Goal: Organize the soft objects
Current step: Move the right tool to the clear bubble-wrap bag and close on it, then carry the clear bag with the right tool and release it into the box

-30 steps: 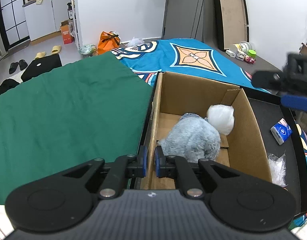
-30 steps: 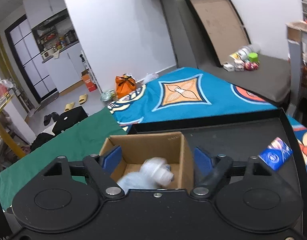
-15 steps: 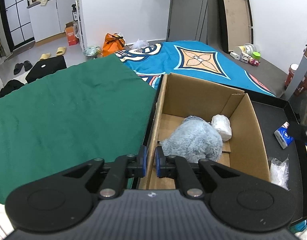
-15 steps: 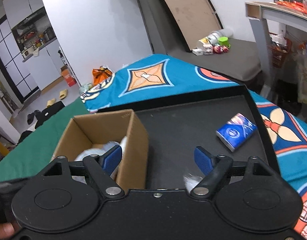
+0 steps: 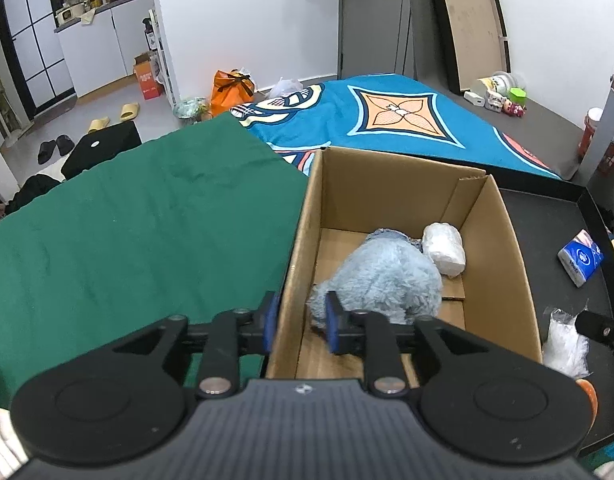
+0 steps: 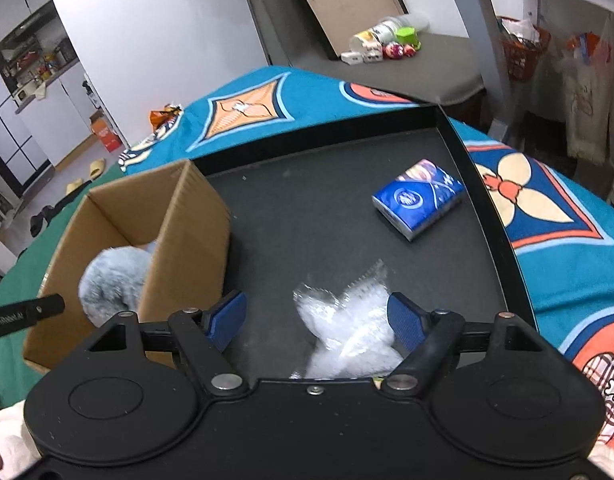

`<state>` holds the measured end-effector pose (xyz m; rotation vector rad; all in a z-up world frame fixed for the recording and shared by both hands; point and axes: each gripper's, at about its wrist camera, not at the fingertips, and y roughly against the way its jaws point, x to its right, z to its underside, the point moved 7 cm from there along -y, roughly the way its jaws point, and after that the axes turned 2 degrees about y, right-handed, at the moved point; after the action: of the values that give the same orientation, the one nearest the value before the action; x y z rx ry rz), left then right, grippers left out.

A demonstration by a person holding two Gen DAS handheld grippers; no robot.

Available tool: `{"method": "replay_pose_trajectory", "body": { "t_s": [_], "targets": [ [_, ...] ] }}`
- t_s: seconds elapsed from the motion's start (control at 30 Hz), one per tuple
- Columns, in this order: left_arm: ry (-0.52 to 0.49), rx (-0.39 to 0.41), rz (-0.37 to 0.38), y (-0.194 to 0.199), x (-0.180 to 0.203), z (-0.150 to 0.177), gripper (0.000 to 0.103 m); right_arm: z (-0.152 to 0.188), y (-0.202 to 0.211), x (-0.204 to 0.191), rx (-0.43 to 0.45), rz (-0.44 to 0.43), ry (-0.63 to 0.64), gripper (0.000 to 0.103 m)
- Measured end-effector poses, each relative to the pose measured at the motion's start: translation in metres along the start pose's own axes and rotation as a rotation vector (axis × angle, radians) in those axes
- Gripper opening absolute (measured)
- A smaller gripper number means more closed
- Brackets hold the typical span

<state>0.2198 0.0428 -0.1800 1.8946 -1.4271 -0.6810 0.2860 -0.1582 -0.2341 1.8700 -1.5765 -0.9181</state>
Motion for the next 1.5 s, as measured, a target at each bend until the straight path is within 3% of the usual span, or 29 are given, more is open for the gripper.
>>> {"method": "replay_pose_trajectory", "body": {
  "t_s": [0.13,0.27,0.57,0.67,0.73,0.8,0.9,1.5],
  "targets": [
    [-0.027,0.017,-0.006,0.002,0.009,-0.003,0.047,0.006,-0.008,0.007,-0.027,0.007,-0.006,0.078],
    [-0.07,0.029,-0.017,0.002,0.021,-0.003,0.057,0.013,-0.018,0.013,-0.06,0.01,-0.012,0.078],
    [-0.099,0.021,-0.06,-0.004,0.031,-0.003,0.066,0.025,-0.036,0.025,-0.112,0.009,-0.029,0.079],
    [-0.116,0.02,-0.076,-0.005,0.035,-0.002,0.069,0.025,-0.039,0.03,-0.113,0.012,-0.018,0.079],
    [-0.122,0.018,-0.083,-0.006,0.036,-0.002,0.07,0.026,-0.039,0.034,-0.115,0.011,-0.01,0.072],
    [-0.123,0.017,-0.088,-0.007,0.036,-0.002,0.07,0.025,-0.039,0.036,-0.115,-0.003,-0.003,0.047],
    [-0.124,0.016,-0.093,-0.007,0.037,-0.002,0.071,0.023,-0.034,0.04,-0.098,0.028,0.022,0.039],
    [-0.123,0.026,-0.075,-0.002,0.035,-0.002,0.071,0.005,-0.018,0.042,-0.028,0.036,-0.005,0.036]
  ]
}}
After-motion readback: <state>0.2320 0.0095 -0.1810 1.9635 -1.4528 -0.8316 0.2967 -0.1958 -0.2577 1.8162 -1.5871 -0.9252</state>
